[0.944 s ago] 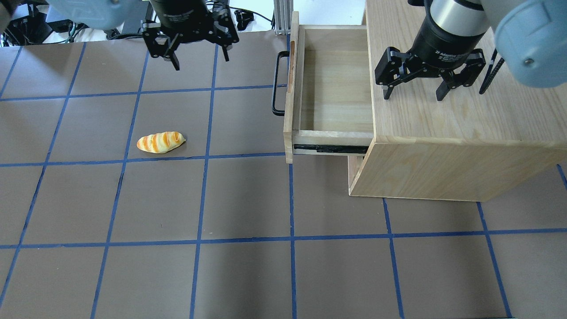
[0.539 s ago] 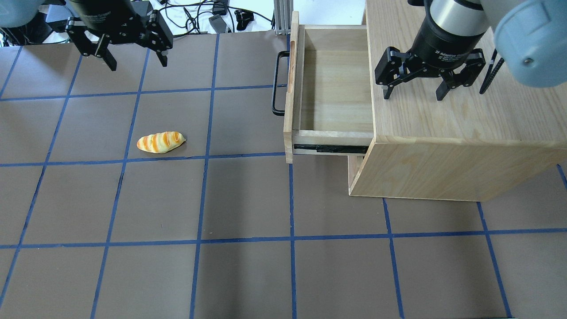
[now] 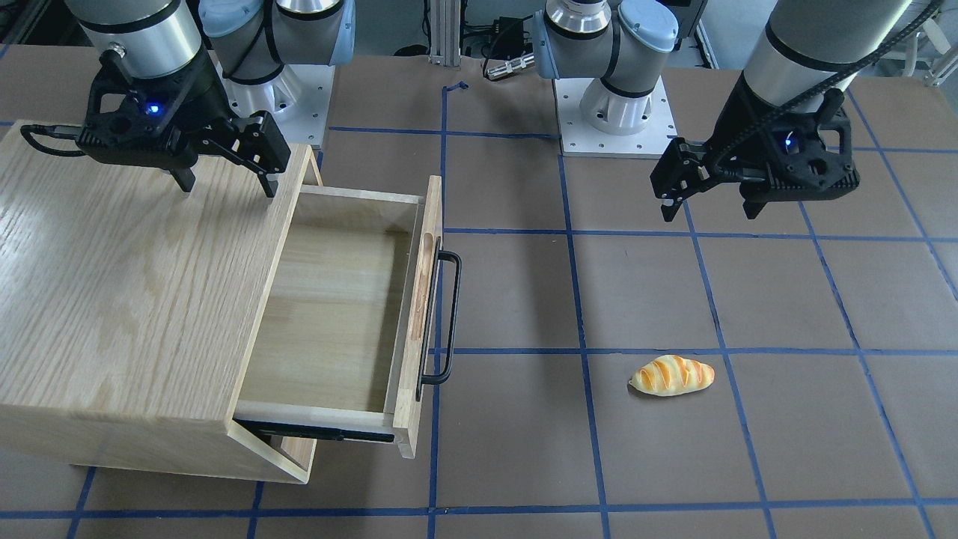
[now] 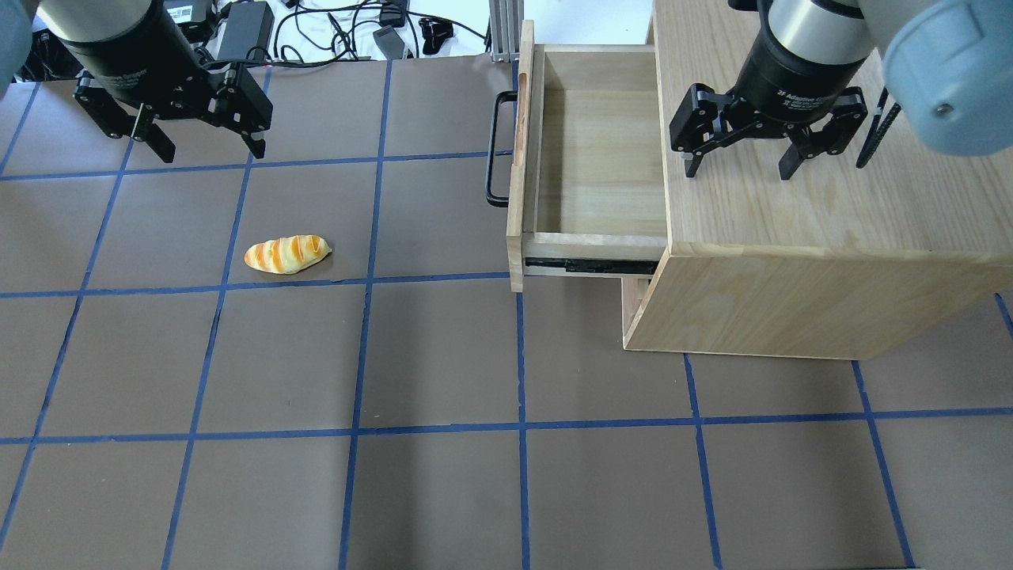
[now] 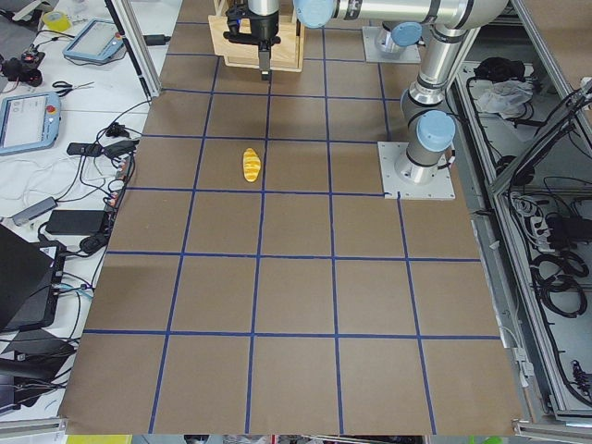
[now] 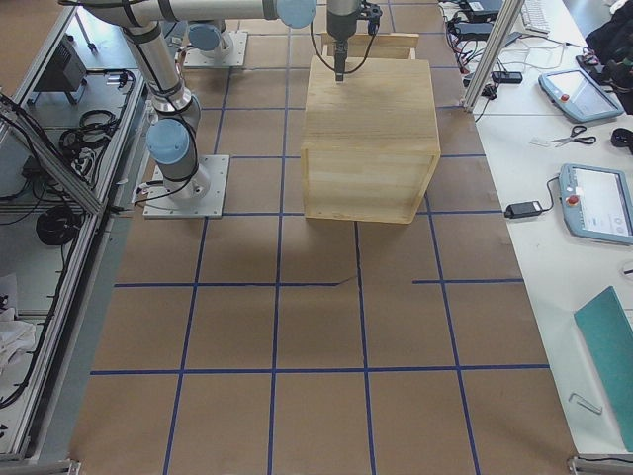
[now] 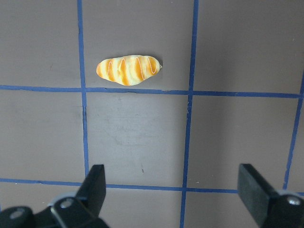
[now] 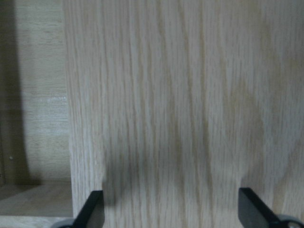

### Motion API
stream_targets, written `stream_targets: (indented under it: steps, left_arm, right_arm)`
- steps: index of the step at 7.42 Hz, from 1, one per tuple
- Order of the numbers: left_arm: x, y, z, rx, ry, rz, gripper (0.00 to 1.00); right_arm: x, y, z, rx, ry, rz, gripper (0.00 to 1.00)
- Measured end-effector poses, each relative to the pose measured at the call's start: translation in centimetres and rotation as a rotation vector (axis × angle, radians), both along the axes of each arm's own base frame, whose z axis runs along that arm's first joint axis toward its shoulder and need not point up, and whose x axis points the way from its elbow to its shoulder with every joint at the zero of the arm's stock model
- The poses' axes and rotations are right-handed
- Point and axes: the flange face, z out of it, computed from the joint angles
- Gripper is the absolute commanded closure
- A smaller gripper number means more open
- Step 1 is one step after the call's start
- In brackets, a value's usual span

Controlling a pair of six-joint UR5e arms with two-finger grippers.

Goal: Open upper drawer

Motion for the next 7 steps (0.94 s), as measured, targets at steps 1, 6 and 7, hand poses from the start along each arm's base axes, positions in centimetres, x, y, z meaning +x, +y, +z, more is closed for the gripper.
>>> stream_targets:
  steps: [1,6,7]
  left_arm:
    - [-0.02,0.49,0.04,-0.009,0.000,-0.001,0.00]
    - [-0.49,0.78,-0.14,-0.010,0.006,-0.029,0.00]
    - [-0.51,0.88,-0.05,-0.011,0.006,-0.038,0.00]
  right_arm:
    - [0.00,0.00,0.00,0.000,0.000,0.000,0.00]
    - [0.00,0.00,0.00,0.000,0.000,0.000,0.00]
    - [0.00,0.00,0.00,0.000,0.000,0.000,0.00]
